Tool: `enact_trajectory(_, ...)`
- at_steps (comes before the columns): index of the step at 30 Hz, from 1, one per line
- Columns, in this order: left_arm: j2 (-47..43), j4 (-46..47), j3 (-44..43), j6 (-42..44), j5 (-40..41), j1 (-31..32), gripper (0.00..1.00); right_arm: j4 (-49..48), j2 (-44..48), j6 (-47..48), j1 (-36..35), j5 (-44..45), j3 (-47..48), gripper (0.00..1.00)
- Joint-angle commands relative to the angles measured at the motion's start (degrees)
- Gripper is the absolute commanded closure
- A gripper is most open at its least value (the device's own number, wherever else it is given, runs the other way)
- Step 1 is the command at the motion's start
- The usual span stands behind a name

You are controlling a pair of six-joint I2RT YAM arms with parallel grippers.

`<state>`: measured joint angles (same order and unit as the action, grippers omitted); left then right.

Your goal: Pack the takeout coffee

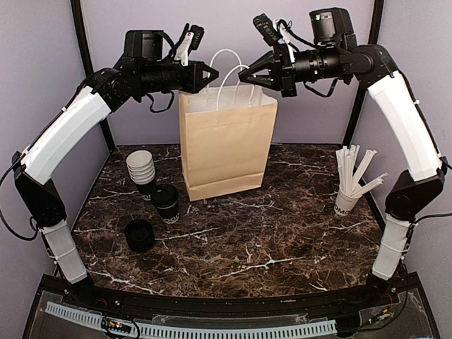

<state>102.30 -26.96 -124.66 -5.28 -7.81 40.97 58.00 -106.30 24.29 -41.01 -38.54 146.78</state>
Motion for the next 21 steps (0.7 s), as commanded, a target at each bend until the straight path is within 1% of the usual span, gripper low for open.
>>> enact_trajectory(1,-1.58,0.00,1.15,0.56,0.16,-0.37,1.00,-2.29,0.04,-0.53,-0.60,0.07,0.50,1.00)
enact_trajectory(21,-1.93,0.85,4.68,0.26,-0.27,-0.37,1.00,-2.15,-0.58,-0.43,-0.60,-0.57,-0.12,1.00)
